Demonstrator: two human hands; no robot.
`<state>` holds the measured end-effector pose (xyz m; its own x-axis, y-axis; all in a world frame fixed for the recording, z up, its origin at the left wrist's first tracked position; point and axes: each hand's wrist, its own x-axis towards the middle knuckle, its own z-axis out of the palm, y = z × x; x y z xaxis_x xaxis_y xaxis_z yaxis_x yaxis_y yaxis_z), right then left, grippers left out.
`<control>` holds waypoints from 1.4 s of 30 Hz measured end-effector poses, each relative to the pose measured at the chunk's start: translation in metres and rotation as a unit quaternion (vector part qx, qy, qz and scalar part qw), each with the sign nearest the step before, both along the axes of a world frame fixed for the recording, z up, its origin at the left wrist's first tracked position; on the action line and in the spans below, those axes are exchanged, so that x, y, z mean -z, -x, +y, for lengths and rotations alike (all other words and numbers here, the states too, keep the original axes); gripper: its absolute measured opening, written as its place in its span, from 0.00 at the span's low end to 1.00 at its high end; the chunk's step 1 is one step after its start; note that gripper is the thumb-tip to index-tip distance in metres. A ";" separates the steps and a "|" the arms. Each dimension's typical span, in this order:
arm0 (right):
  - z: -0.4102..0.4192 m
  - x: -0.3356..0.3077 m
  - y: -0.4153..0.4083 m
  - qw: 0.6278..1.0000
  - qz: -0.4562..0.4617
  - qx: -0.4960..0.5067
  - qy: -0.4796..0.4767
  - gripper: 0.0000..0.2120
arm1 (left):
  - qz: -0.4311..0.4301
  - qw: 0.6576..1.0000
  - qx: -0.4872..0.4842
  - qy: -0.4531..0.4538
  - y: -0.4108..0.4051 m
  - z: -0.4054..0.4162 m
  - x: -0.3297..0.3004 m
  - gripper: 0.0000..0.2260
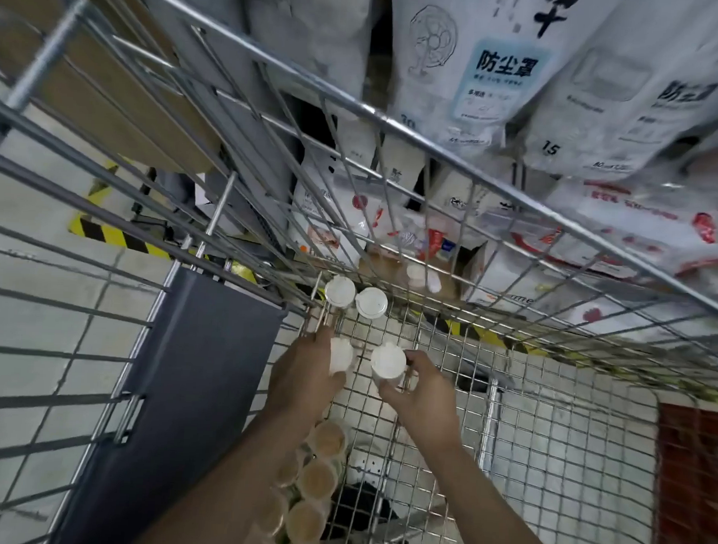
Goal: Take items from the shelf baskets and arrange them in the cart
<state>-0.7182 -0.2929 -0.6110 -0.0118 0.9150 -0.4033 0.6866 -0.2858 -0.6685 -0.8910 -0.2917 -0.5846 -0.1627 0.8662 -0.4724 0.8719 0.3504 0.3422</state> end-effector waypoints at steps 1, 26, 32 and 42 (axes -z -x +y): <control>-0.002 -0.009 -0.005 1.000 0.012 0.007 0.002 0.22 | -0.038 0.999 -0.028 -0.010 0.000 -0.004 -0.008 0.21; -0.183 -0.395 -0.149 0.909 0.224 0.311 -0.161 0.13 | -0.493 0.861 -0.028 -0.120 -0.076 -0.096 -0.366 0.17; -0.247 -0.421 -0.218 0.866 0.256 0.385 -0.193 0.17 | -0.515 0.850 0.051 -0.096 -0.161 -0.119 -0.413 0.17; -0.389 -0.449 -0.405 0.808 0.235 0.470 -0.266 0.17 | -0.550 0.823 0.132 -0.057 -0.383 -0.227 -0.439 0.19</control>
